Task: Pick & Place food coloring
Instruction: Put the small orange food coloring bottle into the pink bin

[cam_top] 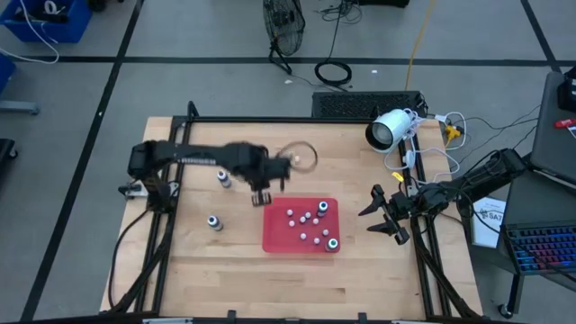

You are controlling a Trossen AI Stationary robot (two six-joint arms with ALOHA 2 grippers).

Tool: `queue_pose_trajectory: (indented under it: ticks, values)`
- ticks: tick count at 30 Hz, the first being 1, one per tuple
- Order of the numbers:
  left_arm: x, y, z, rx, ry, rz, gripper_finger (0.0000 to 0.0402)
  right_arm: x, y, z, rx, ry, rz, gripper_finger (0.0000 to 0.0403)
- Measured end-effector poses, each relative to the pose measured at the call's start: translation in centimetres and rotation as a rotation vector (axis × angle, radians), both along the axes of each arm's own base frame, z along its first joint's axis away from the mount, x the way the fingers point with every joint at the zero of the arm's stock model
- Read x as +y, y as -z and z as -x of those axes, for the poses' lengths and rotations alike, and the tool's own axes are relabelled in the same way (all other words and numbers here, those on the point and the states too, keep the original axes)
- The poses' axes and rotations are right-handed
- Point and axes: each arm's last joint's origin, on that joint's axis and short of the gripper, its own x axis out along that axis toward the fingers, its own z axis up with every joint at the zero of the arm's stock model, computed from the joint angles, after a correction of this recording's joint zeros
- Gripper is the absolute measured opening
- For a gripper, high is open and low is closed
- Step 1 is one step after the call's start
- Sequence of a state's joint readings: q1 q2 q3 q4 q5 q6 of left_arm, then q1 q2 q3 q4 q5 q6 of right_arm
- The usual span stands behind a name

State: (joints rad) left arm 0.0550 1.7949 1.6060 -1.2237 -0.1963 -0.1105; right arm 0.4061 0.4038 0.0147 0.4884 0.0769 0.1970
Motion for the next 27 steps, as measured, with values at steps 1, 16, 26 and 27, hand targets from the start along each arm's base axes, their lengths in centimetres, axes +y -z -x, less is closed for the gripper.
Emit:
queue_pose_trajectory:
  ticks: [1, 16, 26, 27]
  values:
    - [-1.3, -0.4, -0.4, -0.011, 0.023, -0.017, 0.0063, 0.0, 0.0, 0.0, 0.001, 0.000, 0.000, 0.0217]
    - [-11.1, 6.9, -6.9, 0.088, 0.306, 0.078, 0.0063, 0.0, 0.0, 0.0, 0.000, 0.000, 0.000, 0.0216]
    - [-13.2, 10.0, -8.2, 0.061, 0.410, 0.180, 0.0063, 0.0, 0.0, 0.0, 0.001, 0.000, 0.000, 0.0216]
    - [-13.4, 10.1, -8.2, 0.058, 0.424, 0.179, 0.0063, 0.0, 0.0, 0.0, 0.001, -0.001, 0.000, 0.0216]
